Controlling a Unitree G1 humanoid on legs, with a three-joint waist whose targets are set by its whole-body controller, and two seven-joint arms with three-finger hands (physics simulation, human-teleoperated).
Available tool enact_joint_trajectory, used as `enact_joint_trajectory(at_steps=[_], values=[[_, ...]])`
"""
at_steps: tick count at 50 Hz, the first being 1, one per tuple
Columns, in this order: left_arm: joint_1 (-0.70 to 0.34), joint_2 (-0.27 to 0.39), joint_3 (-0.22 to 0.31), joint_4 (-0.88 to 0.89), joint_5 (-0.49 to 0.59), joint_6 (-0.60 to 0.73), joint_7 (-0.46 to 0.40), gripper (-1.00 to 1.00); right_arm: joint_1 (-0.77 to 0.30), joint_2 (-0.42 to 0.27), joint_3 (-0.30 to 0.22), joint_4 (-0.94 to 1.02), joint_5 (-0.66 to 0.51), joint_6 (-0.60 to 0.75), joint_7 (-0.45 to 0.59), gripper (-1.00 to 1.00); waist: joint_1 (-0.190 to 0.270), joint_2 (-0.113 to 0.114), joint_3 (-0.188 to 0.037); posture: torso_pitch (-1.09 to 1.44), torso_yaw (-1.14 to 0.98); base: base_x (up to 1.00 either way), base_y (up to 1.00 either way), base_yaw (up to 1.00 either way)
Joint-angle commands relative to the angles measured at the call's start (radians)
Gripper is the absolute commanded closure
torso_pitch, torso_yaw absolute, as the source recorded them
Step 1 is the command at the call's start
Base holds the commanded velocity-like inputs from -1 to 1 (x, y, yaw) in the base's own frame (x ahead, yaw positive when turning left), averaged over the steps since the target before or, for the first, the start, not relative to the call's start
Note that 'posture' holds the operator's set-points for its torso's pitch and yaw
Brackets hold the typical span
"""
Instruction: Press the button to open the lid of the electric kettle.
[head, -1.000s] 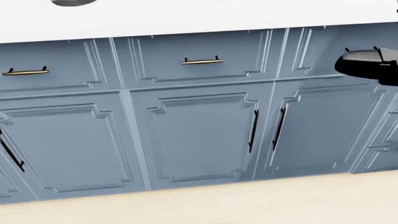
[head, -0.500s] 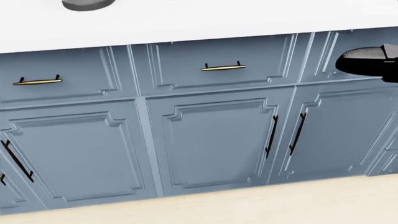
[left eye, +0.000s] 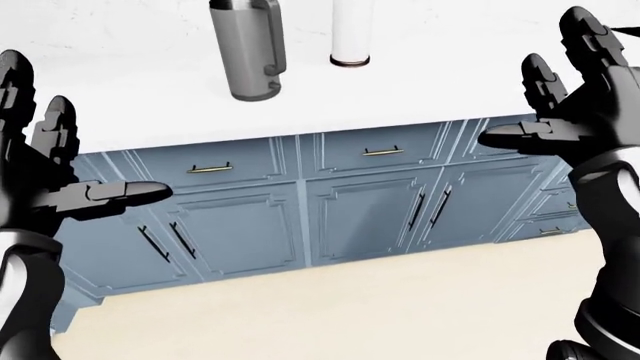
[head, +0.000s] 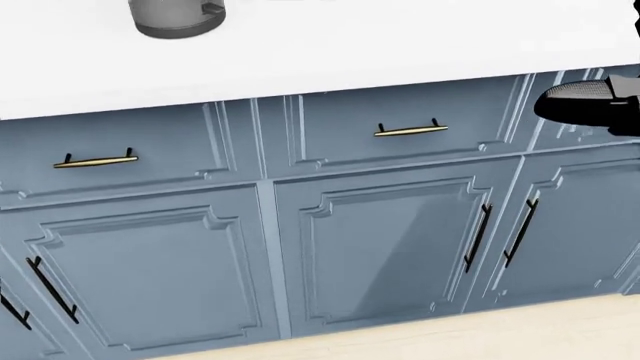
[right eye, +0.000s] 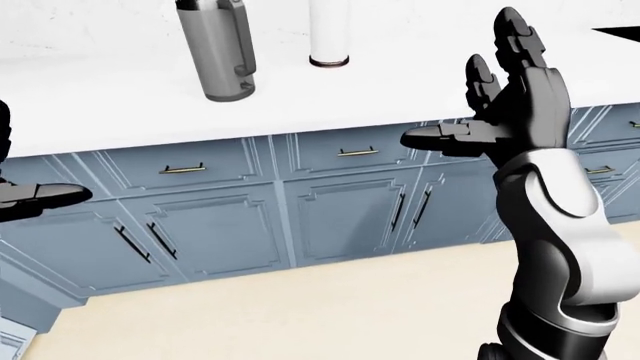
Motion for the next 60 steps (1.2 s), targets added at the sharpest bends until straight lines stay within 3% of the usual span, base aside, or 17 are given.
enact_joint_trajectory(at_steps=[1, 3, 4, 6, 9, 13, 16, 18, 29, 31, 34, 39, 42, 53, 56, 57, 60], values=[[-0.026, 0.015, 0.001, -0.017, 0.000, -0.023, 0.000, -1.00, -0.023, -0.014, -0.012, -0.010, -0.006, -0.028, 0.001, -1.00, -0.002, -0.005, -0.014, 0.00, 0.00, 0.15, 0.29, 0.00], [-0.040, 0.020, -0.003, -0.012, -0.002, -0.019, 0.006, -1.00, -0.027, -0.014, -0.011, -0.012, -0.005, -0.026, 0.000, -1.00, 0.000, -0.048, -0.020, 0.00, 0.00, 0.15, 0.29, 0.00], [-0.038, 0.016, -0.008, -0.011, 0.001, -0.024, 0.007, -1.00, -0.024, -0.012, -0.011, -0.011, -0.006, -0.029, 0.002, -1.00, -0.011, -0.011, -0.023, 0.00, 0.00, 0.15, 0.29, 0.00], [-0.039, 0.015, -0.012, -0.010, 0.001, -0.027, 0.008, -1.00, -0.016, -0.011, -0.015, -0.016, -0.005, -0.029, 0.004, -1.00, -0.009, -0.036, -0.028, 0.00, 0.00, 0.16, 0.29, 0.00], [-0.065, 0.021, -0.023, 0.001, -0.002, -0.021, 0.019, -1.00, -0.019, -0.011, -0.014, -0.017, -0.005, -0.027, 0.001, -1.00, -0.012, -0.022, -0.032, 0.00, 0.00, 0.15, 0.29, 0.00], [-0.059, 0.027, -0.008, -0.013, -0.026, -0.010, 0.032, -1.00, -0.014, -0.013, -0.022, -0.018, 0.000, -0.028, 0.001, -1.00, -0.020, 0.036, -0.016, 0.00, 0.00, 0.15, 0.29, 0.00], [-0.047, 0.024, -0.009, -0.013, -0.025, -0.017, 0.028, -1.00, -0.022, -0.014, -0.017, -0.022, 0.004, -0.022, -0.006, -1.00, -0.028, 0.114, -0.051, 0.00, 0.00, 0.16, 0.30, 0.00], [-0.047, 0.024, -0.009, -0.012, -0.025, -0.017, 0.028, -1.00, -0.022, -0.014, -0.017, -0.022, 0.005, -0.022, -0.006, -1.00, -0.016, 0.101, -0.016, 0.00, 0.00, 0.16, 0.29, 0.00], [-0.049, 0.024, -0.016, -0.007, -0.018, -0.024, 0.027, -1.00, -0.015, -0.012, -0.016, -0.016, -0.004, -0.033, 0.003, -1.00, 0.001, -0.032, -0.016, 0.00, 0.00, 0.18, 0.28, 0.00], [-0.048, 0.022, -0.018, -0.007, -0.016, -0.025, 0.026, -1.00, -0.016, -0.011, -0.013, -0.014, -0.007, -0.036, 0.004, -1.00, -0.008, -0.008, -0.018, 0.00, 0.00, 0.23, 0.25, 0.00], [-0.049, 0.022, -0.018, -0.006, -0.015, -0.025, 0.026, -1.00, -0.016, -0.010, -0.014, -0.015, -0.008, -0.034, 0.006, -1.00, -0.010, -0.028, -0.025, 0.00, 0.00, 0.24, 0.25, 0.00], [-0.047, 0.020, -0.020, -0.007, -0.010, -0.027, 0.023, -1.00, -0.015, -0.009, -0.014, -0.018, -0.009, -0.033, 0.006, -1.00, -0.020, 0.022, -0.010, 0.00, 0.00, 0.24, 0.25, 0.00], [-0.049, 0.023, -0.010, -0.016, -0.019, -0.015, 0.023, -1.00, -0.015, -0.005, -0.009, -0.022, -0.011, -0.032, 0.004, -1.00, -0.026, 0.110, -0.036, 0.00, 0.00, 0.24, 0.25, 0.00], [-0.038, 0.015, -0.021, -0.011, -0.004, -0.031, 0.017, -1.00, -0.013, -0.005, -0.016, -0.035, -0.002, -0.020, 0.001, -1.00, 0.004, 0.018, -0.010, 0.00, 0.00, 0.23, 0.25, 0.00], [-0.049, 0.019, -0.020, -0.016, -0.008, -0.016, 0.020, -1.00, -0.017, -0.005, -0.013, -0.033, -0.002, -0.020, 0.001, -1.00, 0.008, -0.041, -0.023, 0.00, 0.00, 0.24, 0.25, 0.00], [-0.051, 0.019, -0.020, -0.017, -0.009, -0.014, 0.021, -1.00, -0.014, -0.004, -0.012, -0.032, -0.004, -0.024, 0.002, -1.00, -0.001, -0.014, -0.019, 0.00, 0.00, 0.23, 0.26, 0.00], [-0.051, 0.020, -0.019, -0.019, -0.009, -0.012, 0.020, -1.00, -0.013, -0.003, -0.013, -0.032, -0.004, -0.027, 0.003, -1.00, -0.009, -0.031, -0.024, 0.00, 0.00, 0.25, 0.23, 0.00]])
